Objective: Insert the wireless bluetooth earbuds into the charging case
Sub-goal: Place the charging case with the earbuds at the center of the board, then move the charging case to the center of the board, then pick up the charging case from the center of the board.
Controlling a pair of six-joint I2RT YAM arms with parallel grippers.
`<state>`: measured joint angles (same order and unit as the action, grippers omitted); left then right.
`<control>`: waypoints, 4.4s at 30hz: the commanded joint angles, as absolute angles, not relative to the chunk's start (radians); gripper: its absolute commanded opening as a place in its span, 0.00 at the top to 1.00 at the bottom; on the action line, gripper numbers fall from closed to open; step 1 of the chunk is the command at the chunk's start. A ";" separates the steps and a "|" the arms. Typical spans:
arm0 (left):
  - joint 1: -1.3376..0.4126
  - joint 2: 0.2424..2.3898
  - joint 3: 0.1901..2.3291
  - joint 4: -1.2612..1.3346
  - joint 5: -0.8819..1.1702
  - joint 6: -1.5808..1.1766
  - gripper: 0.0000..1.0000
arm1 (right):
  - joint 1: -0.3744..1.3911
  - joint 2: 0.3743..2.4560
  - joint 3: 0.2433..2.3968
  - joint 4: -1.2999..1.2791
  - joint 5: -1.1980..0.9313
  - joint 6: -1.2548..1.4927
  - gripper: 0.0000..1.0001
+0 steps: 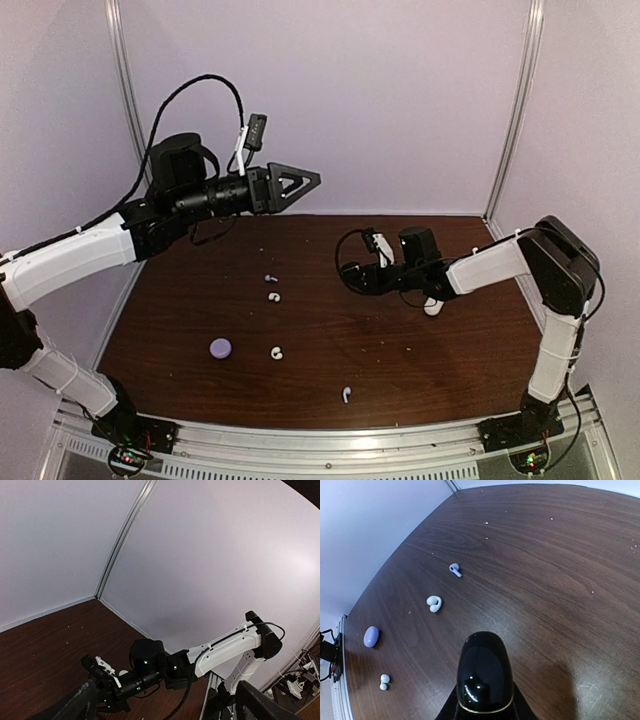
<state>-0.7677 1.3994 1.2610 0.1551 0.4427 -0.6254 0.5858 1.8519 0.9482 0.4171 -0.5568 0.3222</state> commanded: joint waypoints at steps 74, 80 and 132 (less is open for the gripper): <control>-0.710 1.302 1.025 0.084 0.325 -0.502 0.02 | 0.374 1.657 0.813 -0.180 -0.166 -0.060 0.15; -0.710 1.305 1.024 0.081 0.314 -0.500 0.02 | 0.388 1.623 0.806 -0.184 -0.253 -0.016 0.17; -0.709 1.328 0.980 0.084 0.228 -0.525 0.02 | 0.868 1.754 0.918 -0.220 -0.135 0.094 0.32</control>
